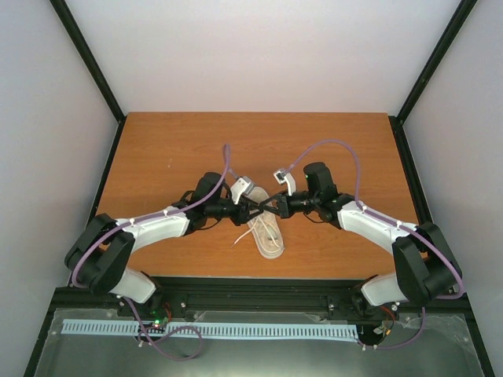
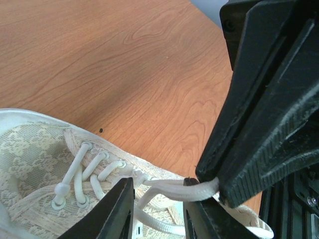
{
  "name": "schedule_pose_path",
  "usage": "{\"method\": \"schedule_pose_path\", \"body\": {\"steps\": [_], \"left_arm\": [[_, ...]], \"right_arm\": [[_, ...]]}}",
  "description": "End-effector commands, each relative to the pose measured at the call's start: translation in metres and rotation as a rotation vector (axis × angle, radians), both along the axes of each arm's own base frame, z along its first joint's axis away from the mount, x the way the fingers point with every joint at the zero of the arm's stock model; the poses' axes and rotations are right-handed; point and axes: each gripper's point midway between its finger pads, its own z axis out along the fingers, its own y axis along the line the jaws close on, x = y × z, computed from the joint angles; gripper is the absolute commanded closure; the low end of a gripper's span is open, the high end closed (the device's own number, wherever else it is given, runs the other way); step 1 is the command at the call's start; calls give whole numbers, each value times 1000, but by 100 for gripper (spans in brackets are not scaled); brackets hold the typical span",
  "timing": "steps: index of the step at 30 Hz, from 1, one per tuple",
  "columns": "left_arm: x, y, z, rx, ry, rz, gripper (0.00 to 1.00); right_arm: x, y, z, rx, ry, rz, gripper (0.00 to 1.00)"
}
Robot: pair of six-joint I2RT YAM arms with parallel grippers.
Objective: Tie the shoes
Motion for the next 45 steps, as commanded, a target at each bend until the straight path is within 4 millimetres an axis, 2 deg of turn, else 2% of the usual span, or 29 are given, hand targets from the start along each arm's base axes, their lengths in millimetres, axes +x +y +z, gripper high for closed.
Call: {"method": "schedule_pose_path", "body": {"steps": [1, 7, 11, 17, 18, 21, 23, 24, 28, 32, 35, 45], "left_arm": [[9, -11, 19, -69, -77, -31, 73], [10, -13, 17, -78, -64, -31, 85], [9, -14, 15, -85, -44, -36, 99], [10, -7, 11, -73, -30, 10, 99], [9, -5, 9, -67, -26, 19, 99], [7, -1, 4, -56, -12, 39, 99], [5, 1, 1, -52, -1, 43, 99], [4, 1, 0, -52, 4, 44, 99], [3, 1, 1, -60, 8, 44, 99], [2, 0, 3, -67, 10, 38, 99], [3, 1, 2, -60, 11, 46, 99], [5, 0, 3, -65, 16, 46, 99]], "right_arm": [[-6, 2, 9, 32, -19, 33, 97], [-6, 2, 7, 29, -16, 32, 97], [-5, 1, 5, 22, -15, 23, 97], [-2, -2, 6, 8, -28, -10, 94], [-1, -3, 6, 3, -30, -17, 89], [1, -10, 4, -37, -40, -56, 53], [0, -17, 2, -75, -53, -84, 40], [0, -22, 0, -106, -65, -105, 38], [-22, -38, -12, -249, -101, -106, 43], [-47, -38, -23, -241, -67, -80, 50], [-60, -38, -34, -246, -46, -73, 50], [-63, -26, -49, -305, -61, -61, 64]]}}
